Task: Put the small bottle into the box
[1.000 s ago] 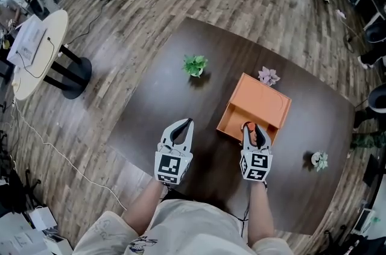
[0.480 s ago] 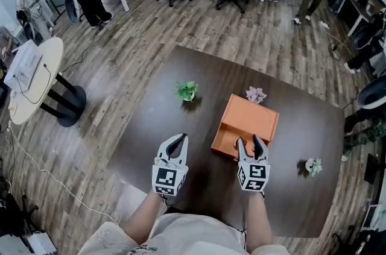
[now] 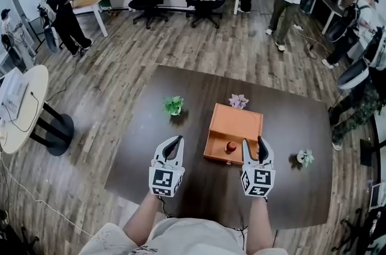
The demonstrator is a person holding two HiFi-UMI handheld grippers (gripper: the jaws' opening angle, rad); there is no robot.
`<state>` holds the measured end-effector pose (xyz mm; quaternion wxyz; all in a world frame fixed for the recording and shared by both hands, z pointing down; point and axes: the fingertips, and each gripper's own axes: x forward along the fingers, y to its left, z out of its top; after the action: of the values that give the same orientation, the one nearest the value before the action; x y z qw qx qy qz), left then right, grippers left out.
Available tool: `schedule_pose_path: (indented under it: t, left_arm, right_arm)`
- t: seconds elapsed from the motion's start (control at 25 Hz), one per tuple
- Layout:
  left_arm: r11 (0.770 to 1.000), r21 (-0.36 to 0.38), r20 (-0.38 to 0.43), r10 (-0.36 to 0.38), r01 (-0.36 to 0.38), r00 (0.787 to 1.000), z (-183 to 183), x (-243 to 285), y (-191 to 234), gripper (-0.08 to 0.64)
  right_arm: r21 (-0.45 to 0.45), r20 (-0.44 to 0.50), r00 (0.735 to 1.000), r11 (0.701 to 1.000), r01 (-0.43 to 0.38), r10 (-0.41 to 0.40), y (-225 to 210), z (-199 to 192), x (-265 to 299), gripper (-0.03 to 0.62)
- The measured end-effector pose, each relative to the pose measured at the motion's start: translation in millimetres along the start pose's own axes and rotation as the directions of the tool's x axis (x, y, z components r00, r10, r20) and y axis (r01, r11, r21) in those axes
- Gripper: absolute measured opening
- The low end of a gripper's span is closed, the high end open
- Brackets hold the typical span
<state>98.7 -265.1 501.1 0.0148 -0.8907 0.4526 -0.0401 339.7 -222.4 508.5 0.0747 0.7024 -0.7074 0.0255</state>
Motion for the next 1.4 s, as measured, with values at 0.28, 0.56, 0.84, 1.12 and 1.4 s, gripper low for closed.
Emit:
schedule_pose_path:
  t: [0.28, 0.56, 0.84, 1.12, 1.4]
  left_arm:
    - [0.996, 0.034, 0.067, -0.084, 0.081, 0.994, 20, 10, -13, 0.002]
    - [0.99, 0.04, 0.09, -0.14, 0.137, 0.986, 25, 13, -28, 0.002]
    - [0.981, 0.052, 0.094, -0.192, 0.187, 0.977, 28, 11, -45, 0.002]
    - [0.978, 0.055, 0.098, -0.205, 0.2, 0.974, 31, 12, -50, 0.002]
    - [0.979, 0.053, 0.098, -0.201, 0.196, 0.975, 30, 14, -48, 0.002]
  right_arm:
    - [0.005, 0.063, 0.984, 0.986, 0.167, -0.167, -40, 20, -55, 0.213]
    - [0.056, 0.078, 0.948, 0.95, 0.306, -0.31, -74, 14, -110, 0.213]
    - [0.07, 0.072, 0.933, 0.935, 0.349, -0.354, -77, 9, -134, 0.213]
    - [0.065, 0.07, 0.931, 0.933, 0.353, -0.357, -78, 10, -138, 0.213]
    - [0.057, 0.072, 0.932, 0.934, 0.351, -0.355, -78, 12, -135, 0.213]
